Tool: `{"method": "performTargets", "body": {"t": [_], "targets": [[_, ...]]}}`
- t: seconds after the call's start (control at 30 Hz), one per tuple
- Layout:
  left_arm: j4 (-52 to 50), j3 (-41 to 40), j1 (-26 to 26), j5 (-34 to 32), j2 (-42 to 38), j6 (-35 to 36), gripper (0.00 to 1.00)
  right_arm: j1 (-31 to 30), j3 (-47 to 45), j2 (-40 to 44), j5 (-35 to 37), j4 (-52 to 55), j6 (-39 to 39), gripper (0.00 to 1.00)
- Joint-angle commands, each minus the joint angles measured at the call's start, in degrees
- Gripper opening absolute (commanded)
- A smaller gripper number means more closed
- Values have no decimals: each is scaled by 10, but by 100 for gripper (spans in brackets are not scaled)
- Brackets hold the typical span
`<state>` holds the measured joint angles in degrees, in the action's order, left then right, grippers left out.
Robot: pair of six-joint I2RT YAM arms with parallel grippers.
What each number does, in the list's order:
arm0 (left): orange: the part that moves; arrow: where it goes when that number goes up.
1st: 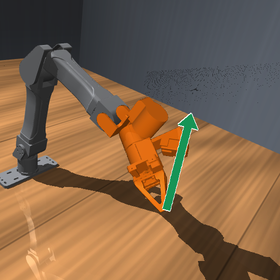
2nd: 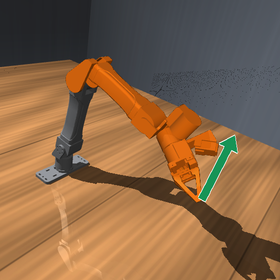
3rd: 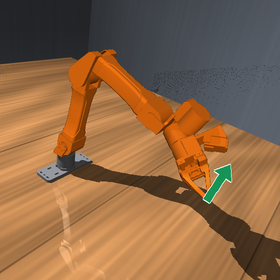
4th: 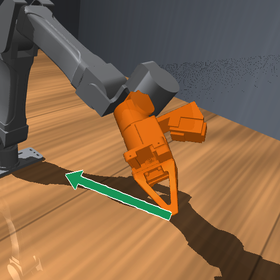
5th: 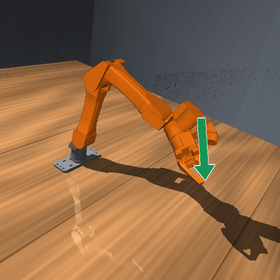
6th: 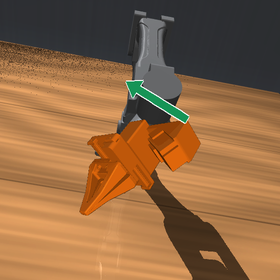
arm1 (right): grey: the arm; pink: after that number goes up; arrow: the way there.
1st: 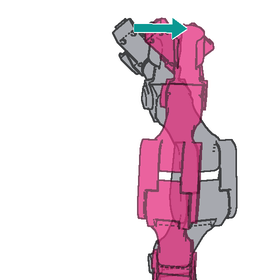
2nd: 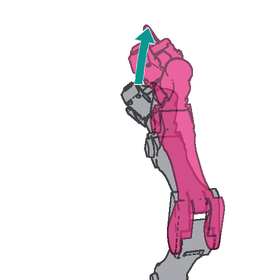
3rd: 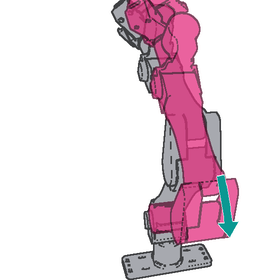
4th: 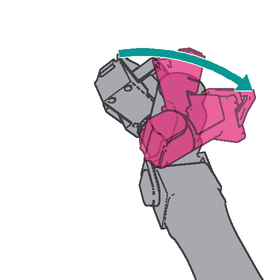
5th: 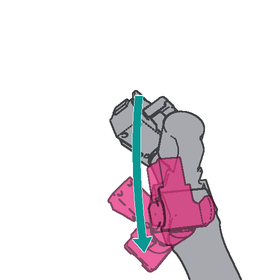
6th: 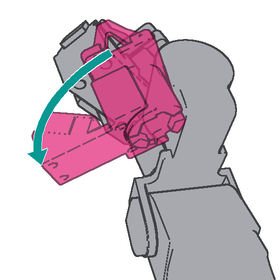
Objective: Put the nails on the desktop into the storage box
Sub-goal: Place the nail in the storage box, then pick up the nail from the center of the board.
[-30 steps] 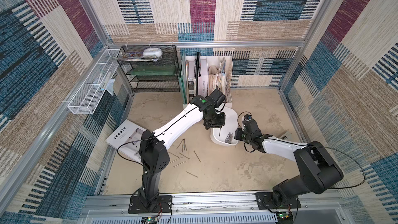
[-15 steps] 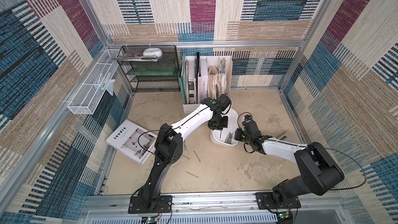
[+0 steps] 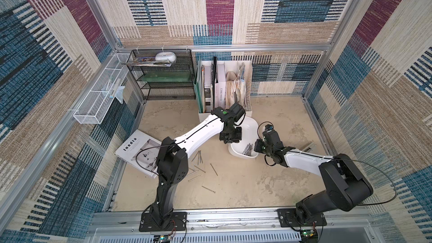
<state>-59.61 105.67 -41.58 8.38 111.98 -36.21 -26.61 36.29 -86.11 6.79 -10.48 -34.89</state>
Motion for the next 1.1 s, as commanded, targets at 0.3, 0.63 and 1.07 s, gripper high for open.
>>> {"method": "performTargets", "body": {"t": [0.3,0.63,1.07], "targets": [[129,-380,24,-3,-260,-117,37,-1,6,4,14,45,18,0],[202,-436,44,43,-168,-143,37,-1,-1,5,15,45,22,0],[224,-452,54,43,-72,-131,35,-1,-1,-12,8,33,26,0]]}}
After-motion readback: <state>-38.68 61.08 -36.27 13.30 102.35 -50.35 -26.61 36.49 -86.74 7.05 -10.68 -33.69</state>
